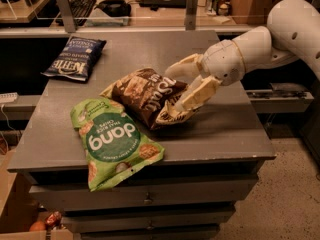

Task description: Move brown chip bag near green rice chip bag

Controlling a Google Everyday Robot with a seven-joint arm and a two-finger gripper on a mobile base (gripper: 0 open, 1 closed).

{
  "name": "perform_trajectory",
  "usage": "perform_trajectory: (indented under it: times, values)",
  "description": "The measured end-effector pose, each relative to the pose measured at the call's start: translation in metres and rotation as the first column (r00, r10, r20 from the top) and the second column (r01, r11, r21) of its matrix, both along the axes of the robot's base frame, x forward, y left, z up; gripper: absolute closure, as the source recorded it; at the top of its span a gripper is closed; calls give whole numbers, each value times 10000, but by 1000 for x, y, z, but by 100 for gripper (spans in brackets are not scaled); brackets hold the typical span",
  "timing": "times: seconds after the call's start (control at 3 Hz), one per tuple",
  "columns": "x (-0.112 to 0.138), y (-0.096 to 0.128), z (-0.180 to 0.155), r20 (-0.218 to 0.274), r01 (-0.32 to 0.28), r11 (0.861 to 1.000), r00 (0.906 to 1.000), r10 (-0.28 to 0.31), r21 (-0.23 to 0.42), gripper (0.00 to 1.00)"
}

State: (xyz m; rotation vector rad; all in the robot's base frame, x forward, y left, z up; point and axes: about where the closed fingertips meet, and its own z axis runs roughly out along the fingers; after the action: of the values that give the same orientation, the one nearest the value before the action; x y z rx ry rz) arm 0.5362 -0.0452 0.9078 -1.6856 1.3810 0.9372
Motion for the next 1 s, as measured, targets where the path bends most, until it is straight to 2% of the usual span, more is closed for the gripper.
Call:
perform_trajectory:
  times: [0.33,0.67,1.0]
  values:
    - [3,-3,14,352,11,9997,9994,-2,-261,0]
    - [13,-15,37,953,395,9968,9949,-328,-694,0]
    - [26,-31,64,1650,863,9882,9842,-648,-1263,0]
